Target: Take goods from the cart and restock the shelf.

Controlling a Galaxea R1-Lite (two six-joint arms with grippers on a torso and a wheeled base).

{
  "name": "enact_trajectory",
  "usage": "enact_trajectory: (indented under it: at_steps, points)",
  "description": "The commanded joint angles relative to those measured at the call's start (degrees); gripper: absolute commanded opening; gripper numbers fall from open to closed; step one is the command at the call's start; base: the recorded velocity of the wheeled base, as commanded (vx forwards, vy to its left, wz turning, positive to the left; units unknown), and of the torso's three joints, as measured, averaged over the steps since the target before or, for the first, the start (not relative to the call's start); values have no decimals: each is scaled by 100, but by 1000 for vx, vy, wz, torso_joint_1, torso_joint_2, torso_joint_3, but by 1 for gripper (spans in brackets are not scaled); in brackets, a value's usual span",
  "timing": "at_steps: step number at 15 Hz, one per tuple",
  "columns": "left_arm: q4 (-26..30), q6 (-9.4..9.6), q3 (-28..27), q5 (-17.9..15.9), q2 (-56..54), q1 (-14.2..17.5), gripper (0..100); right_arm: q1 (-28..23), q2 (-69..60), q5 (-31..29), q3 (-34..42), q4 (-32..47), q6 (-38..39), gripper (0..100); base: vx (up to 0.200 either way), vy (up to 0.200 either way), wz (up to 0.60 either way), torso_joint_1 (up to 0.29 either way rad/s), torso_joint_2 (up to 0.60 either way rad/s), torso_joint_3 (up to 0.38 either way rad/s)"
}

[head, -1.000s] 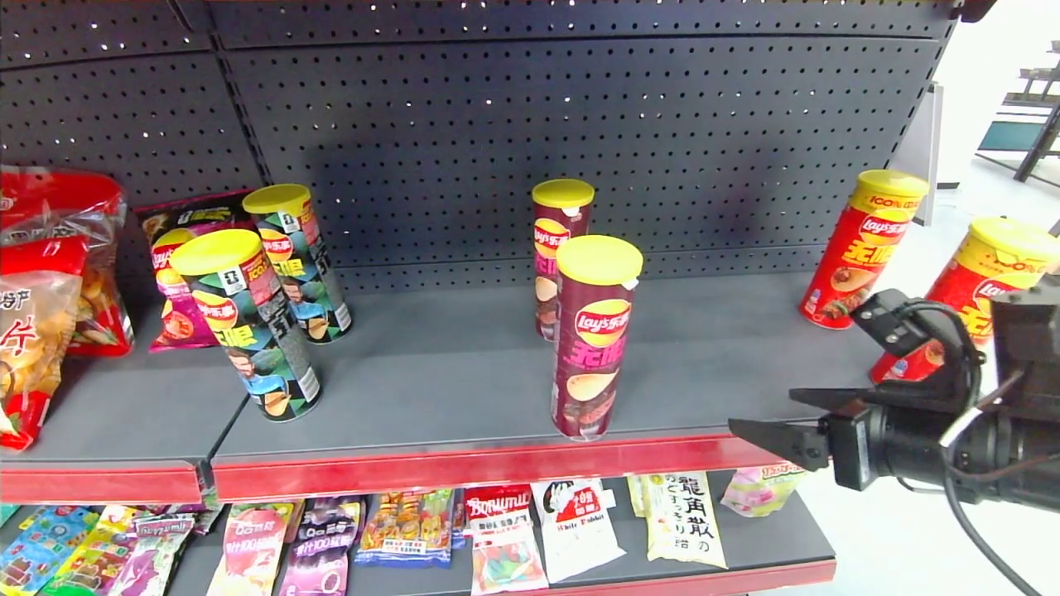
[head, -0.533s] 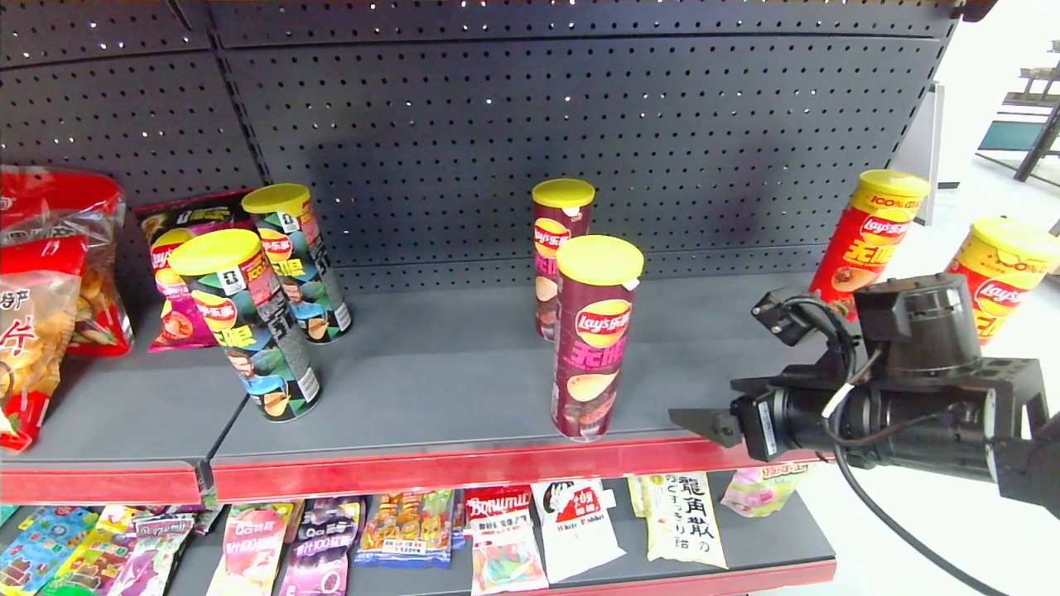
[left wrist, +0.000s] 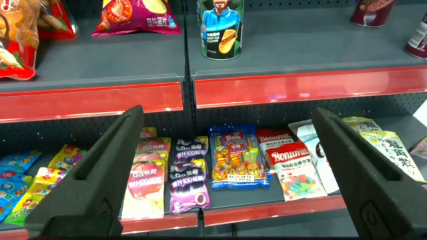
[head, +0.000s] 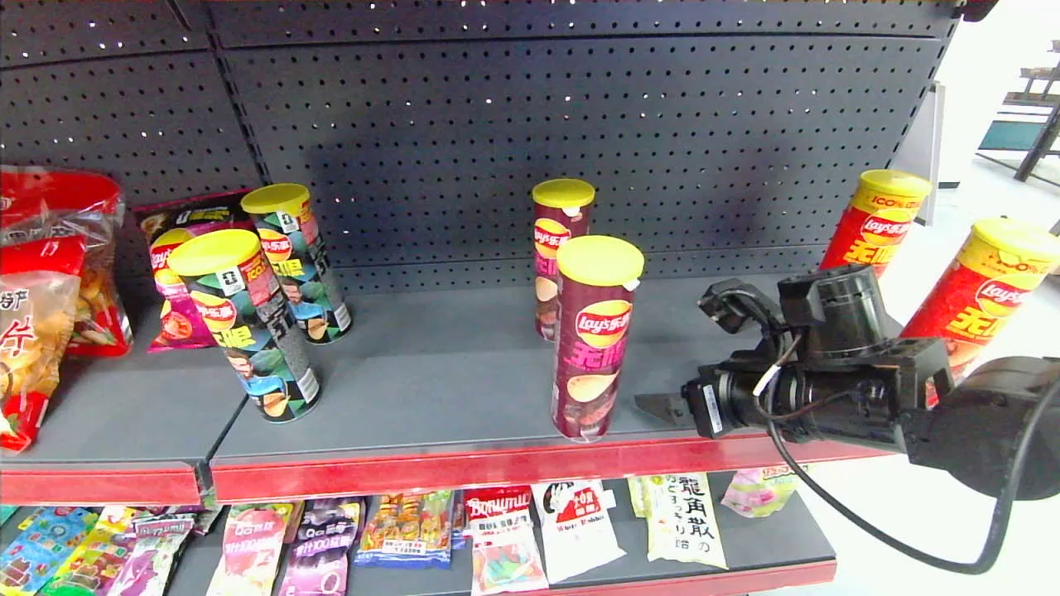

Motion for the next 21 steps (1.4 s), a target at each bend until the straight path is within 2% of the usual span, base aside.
enact_trajectory:
  at_steps: [1, 21]
  points:
    - [0, -1, 1, 0, -3, 2, 100, 23, 169, -13, -94, 10, -45, 100, 0, 0, 0, 0, 0, 0]
    - [0, -1, 1, 0, -3, 2, 100, 357, 758, -215, -560, 1, -194, 100, 0, 0, 0, 0, 0, 0]
